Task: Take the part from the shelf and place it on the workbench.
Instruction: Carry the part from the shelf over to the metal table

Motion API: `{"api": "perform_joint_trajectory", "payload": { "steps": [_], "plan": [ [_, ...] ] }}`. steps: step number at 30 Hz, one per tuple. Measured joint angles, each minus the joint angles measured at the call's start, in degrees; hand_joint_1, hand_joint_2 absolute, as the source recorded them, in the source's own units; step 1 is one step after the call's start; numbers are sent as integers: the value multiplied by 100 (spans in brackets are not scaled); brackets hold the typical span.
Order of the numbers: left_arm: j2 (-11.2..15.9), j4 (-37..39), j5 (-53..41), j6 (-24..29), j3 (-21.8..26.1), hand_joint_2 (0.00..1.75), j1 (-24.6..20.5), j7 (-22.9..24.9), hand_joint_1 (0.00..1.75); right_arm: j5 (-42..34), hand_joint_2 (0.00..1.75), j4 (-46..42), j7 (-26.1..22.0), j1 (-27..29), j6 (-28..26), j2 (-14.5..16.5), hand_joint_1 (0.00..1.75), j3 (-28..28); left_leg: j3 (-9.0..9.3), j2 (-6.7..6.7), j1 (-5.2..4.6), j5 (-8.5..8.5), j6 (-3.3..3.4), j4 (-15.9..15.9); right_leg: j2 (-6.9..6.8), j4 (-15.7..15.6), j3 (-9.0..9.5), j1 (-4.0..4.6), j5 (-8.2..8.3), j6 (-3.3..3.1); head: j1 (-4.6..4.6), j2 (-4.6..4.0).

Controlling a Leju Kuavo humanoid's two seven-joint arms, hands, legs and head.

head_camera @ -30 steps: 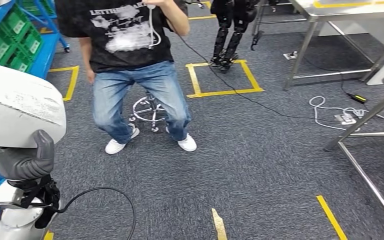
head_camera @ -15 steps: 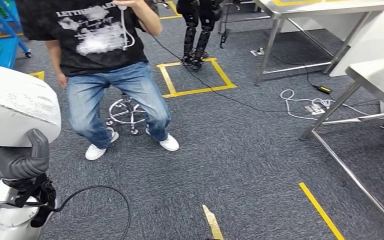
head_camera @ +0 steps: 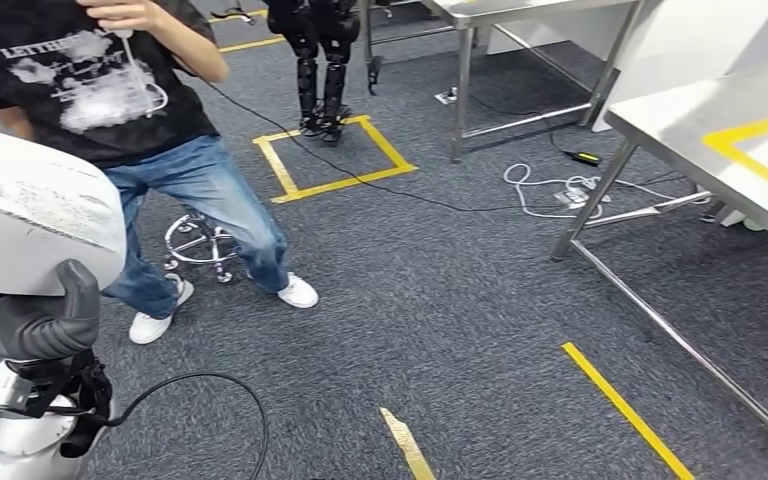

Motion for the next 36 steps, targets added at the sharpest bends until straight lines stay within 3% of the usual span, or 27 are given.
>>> {"api": "perform_joint_trajectory", "payload": {
  "steps": [1, 3, 5, 7, 9, 11, 13, 14, 15, 17, 19, 20, 22, 24, 25, 27, 29, 30, 31, 33, 34, 36],
  "plan": [
    [0, 0, 2, -8, 0, 175, 1, 9, 175, -7, 0, 1, 3, 3, 13, 0, 0, 2, 154, -39, 4, 224, 12, -343, 63, 7, 6, -2, 1, 3, -1, 0],
    [0, 0, 2, -26, 0, 175, -2, 18, 175, -15, 0, 2, 8, -3, 32, 1, 0, 5, 493, -266, 27, 561, 35, -1117, 179, 37, -12, 1, 1, 29, 2, 0],
    [0, 0, 2, -44, 1, 175, -1, 23, 175, -21, 0, 2, 10, -10, 39, 2, 0, 12, 618, -429, 29, 626, 55, -1454, 272, 58, -74, -6, 17, 93, 4, 0],
    [-3, 0, 2, -60, 1, 175, -3, 28, 175, -25, 0, 4, 10, 7, 48, 2, 0, 23, 612, -363, 13, 637, 106, -1490, 346, 48, -135, -34, 42, 172, 5, 0],
    [-12, 0, 2, -80, -1, 175, -12, 28, 175, -31, 0, 7, 8, 24, 56, 2, 0, 30, 622, -249, 16, 674, 180, -1538, 196, 196, -248, -35, -63, 222, 20, 0],
    [-16, 0, 3, -91, 1, 175, -11, 30, 175, -38, 0, 8, 5, 13, 60, 2, 0, 31, 622, -114, 8, 688, 227, -1562, -78, 786, -541, -23, -388, 247, 34, 0],
    [-15, 0, 3, -92, 3, 175, -3, 32, 175, -42, 0, 8, 2, 5, 62, 2, 0, 31, 617, 20, -10, 681, 244, -1560, -186, 1500, -872, -27, -682, 269, 37, 0],
    [-15, 0, 3, -92, 2, 175, -1, 32, 175, -43, 0, 8, 1, 9, 62, 2, 0, 31, 617, 84, -15, 678, 248, -1559, -200, 1645, -932, -27, -698, 275, 38, 0],
    [-16, 0, 2, -93, 1, 175, 0, 32, 175, -44, 0, 8, 1, 16, 63, 2, 0, 32, 619, 140, -17, 675, 247, -1558, -213, 1569, -879, -27, -612, 274, 39, 0],
    [-17, 0, 2, -93, 0, 175, -1, 32, 175, -45, 0, 9, 1, 20, 63, 2, 0, 32, 630, 237, -21, 664, 232, -1555, -337, 826, -463, -19, -272, 253, 40, 0],
    [-18, 0, 2, -93, 1, 175, -3, 32, 175, -45, 0, 10, 0, 3, 63, 2, 0, 32, 637, 313, -46, 644, 191, -1541, -490, 159, -72, 15, -81, 207, 34, 0],
    [-18, 0, 2, -93, 2, 175, -4, 32, 175, -46, 0, 11, -1, -3, 63, 2, 0, 32, 639, 347, -57, 640, 166, -1536, -522, 39, -3, 34, -72, 181, 29, 0],
    [-20, 0, 2, -94, 1, 175, -6, 32, 175, -48, 0, 13, -1, 1, 70, 2, 0, 32, 651, 416, -59, 637, 111, -1543, -442, 17, 1, 46, -60, 121, 23, 0],
    [-24, 0, 2, -99, -1, 175, -10, 33, 175, -48, 0, 15, -1, 14, 88, 2, 0, 33, 635, 338, -39, 534, 49, -1443, -360, -21, 22, 22, -27, 56, 12, 0],
    [-24, 0, 2, -102, -1, 175, -9, 33, 175, -46, 0, 16, -1, 13, 97, 2, 0, 34, 557, 243, -29, 397, 21, -1237, -315, -40, 36, 6, -10, 27, -4, 0],
    [-19, 0, 6, -108, 2, 175, 5, 33, 175, -46, 0, 17, -2, 9, 114, 2, 0, 37, 230, 56, -13, 31, -11, -495, -217, -43, 37, -2, 1, 0, -42, 0],
    [-15, 1, 20, -114, 4, 175, 34, 34, 175, -46, 0, 18, -2, 16, 144, 2, 0, 45, -63, 17, -9, -122, -24, 91, -101, -36, 37, 4, 2, -5, -53, 0],
    [-14, 2, 27, -120, 5, 175, 44, 34, 175, -44, 0, 18, 1, 22, 156, 2, 0, 57, -79, 13, -9, -27, -21, 84, -41, -29, 39, 5, 2, -5, -52, 0],
    [-14, 2, 32, -126, 6, 175, 49, 34, 175, -41, 0, 19, 4, 27, 168, 2, 0, 70, 13, -3, -7, 167, -13, -152, 23, -20, 43, 5, 0, -4, -53, 0],
    [-12, 2, 36, -138, 7, 175, 50, 34, 175, -38, 0, 19, 8, 27, 181, 4, 0, 92, 349, -202, 11, 576, 13, -945, 142, 9, 35, 10, -7, 14, -52, 0],
    [-11, 2, 36, -140, 8, 175, 51, 33, 175, -37, 0, 19, 8, 22, 190, 5, 0, 98, 478, -319, 22, 681, 27, -1253, 199, 26, 14, 11, -9, 35, -50, 1],
    [-11, 2, 40, -143, 12, 175, 58, 34, 175, -29, 0, 19, 11, 25, 206, 7, 0, 115, 554, -446, 18, 695, 66, -1471, 294, 40, -43, 1, 7, 102, -48, 1]
  ]
}}
